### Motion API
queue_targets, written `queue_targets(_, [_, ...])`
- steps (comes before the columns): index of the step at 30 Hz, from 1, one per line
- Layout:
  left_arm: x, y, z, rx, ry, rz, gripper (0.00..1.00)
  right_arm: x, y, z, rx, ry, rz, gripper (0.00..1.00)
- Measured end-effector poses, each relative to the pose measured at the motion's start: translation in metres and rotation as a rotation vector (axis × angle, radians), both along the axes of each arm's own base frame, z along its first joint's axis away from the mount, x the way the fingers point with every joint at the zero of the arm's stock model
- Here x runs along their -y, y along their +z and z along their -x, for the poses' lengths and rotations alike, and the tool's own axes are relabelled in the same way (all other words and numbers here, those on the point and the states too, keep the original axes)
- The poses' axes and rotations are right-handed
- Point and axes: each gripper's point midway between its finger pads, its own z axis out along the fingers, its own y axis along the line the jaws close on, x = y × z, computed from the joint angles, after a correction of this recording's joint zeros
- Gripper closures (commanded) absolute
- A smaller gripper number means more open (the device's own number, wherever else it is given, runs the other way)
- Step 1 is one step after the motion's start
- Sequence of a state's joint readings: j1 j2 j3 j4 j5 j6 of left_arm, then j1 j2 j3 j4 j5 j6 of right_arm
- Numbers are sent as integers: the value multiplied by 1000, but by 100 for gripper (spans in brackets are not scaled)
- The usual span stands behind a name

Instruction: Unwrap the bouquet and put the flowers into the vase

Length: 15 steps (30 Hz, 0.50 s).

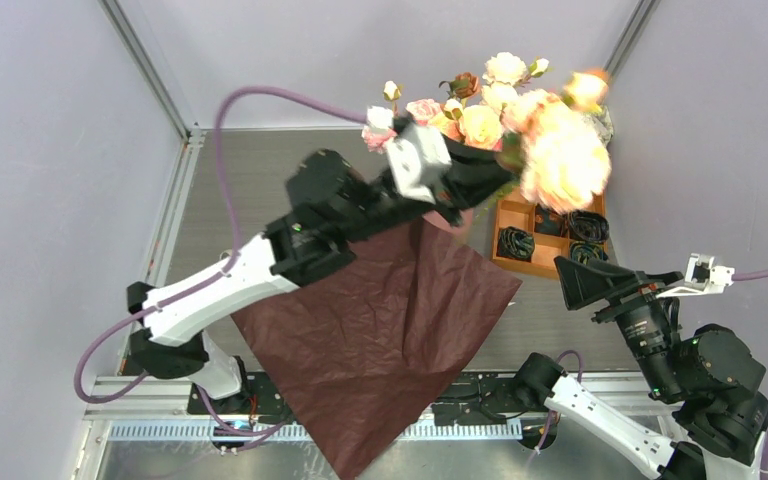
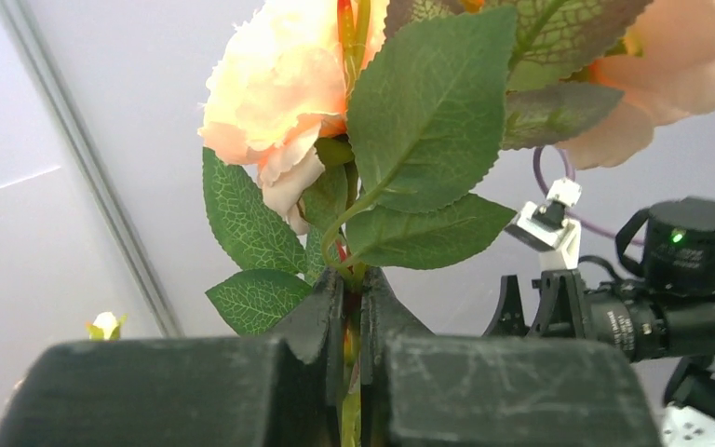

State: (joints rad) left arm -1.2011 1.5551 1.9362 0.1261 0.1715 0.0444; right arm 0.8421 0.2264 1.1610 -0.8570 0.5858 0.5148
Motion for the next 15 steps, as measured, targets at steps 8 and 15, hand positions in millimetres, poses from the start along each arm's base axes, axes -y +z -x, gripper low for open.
queue_targets(8, [68, -47, -13, 143, 203, -82, 100, 4, -1, -2, 6, -23, 32, 5])
queue_targets(15, [99, -73, -36, 285, 395, -144, 100, 3, -7, -4, -1, -26, 57, 4])
